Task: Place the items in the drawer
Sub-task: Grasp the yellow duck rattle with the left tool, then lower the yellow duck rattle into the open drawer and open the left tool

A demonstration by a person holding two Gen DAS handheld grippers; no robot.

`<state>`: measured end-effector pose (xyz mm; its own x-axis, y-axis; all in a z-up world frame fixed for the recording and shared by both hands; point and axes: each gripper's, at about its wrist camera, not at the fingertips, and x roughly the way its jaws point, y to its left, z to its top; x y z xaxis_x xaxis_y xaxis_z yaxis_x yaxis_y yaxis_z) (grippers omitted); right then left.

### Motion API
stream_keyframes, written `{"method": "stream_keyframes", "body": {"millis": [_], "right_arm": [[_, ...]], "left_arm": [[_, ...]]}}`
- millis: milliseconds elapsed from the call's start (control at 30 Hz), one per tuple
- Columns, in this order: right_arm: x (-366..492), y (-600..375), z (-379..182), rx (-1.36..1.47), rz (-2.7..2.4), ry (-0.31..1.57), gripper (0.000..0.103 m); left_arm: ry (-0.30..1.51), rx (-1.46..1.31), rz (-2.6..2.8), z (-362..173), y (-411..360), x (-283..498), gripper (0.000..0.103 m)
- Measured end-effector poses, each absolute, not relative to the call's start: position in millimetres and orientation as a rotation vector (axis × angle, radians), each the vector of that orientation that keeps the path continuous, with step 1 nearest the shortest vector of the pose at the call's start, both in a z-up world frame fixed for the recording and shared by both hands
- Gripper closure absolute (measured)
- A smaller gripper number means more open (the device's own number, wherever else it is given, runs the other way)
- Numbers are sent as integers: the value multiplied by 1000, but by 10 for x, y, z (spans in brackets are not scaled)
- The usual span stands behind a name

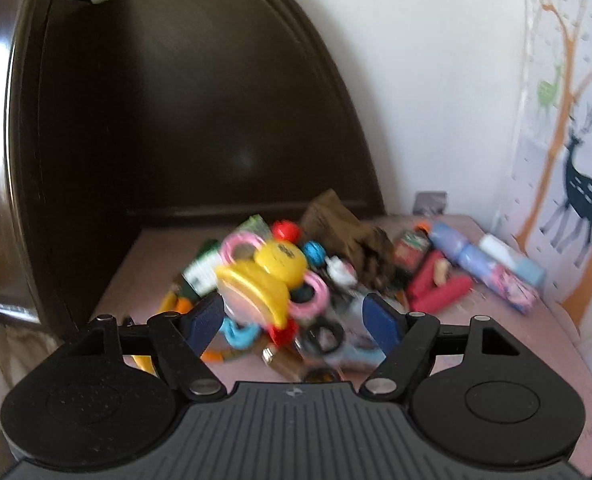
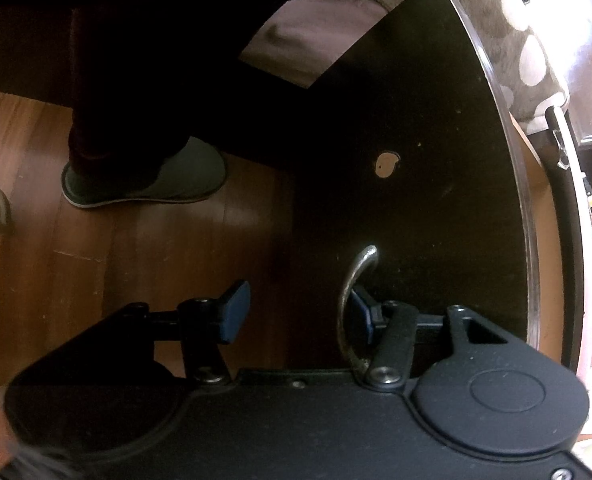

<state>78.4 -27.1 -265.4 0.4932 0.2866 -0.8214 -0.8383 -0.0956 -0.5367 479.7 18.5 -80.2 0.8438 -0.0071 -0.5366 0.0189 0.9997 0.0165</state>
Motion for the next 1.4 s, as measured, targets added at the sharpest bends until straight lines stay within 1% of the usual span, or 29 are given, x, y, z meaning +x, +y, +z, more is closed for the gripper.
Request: {"method": "stream_keyframes", "body": {"millis": [167, 400, 567, 600, 633, 900, 933, 967, 1133, 1400], "right_arm": [[779, -274, -2659, -1355, 1025, 528, 50], [771, -283, -2678, -1359, 1029, 508, 49], [759, -277, -2688, -1357, 1025, 507, 49], [759, -278, -2690, -1358, 1025, 506, 48], [759, -279, -2693, -1358, 1025, 505, 48], [765, -275, -2695, -1358, 1024, 503, 48], [766, -275, -2695, -1358, 1024, 503, 48], [766, -274, -2695, -1359, 1024, 503, 48], [770, -273, -2703, -1361, 1024, 501, 47], [764, -262, -2710, -1367, 1023, 499, 45]], "left_arm": [[576, -13, 8, -794, 360, 5032, 26], [612, -54, -18, -904, 513, 5148, 26], [641, -159, -30, -1029, 621, 5211, 27], [644, -177, -36, -1049, 634, 5214, 33], [641, -188, -45, -1060, 631, 5203, 52], [617, -180, -52, -938, 591, 5084, 66], [613, -176, -57, -911, 582, 5067, 73], [610, -169, -61, -886, 571, 5050, 76], [603, -154, -63, -774, 532, 4932, 76], [594, -170, -96, -574, 537, 4472, 76]]}}
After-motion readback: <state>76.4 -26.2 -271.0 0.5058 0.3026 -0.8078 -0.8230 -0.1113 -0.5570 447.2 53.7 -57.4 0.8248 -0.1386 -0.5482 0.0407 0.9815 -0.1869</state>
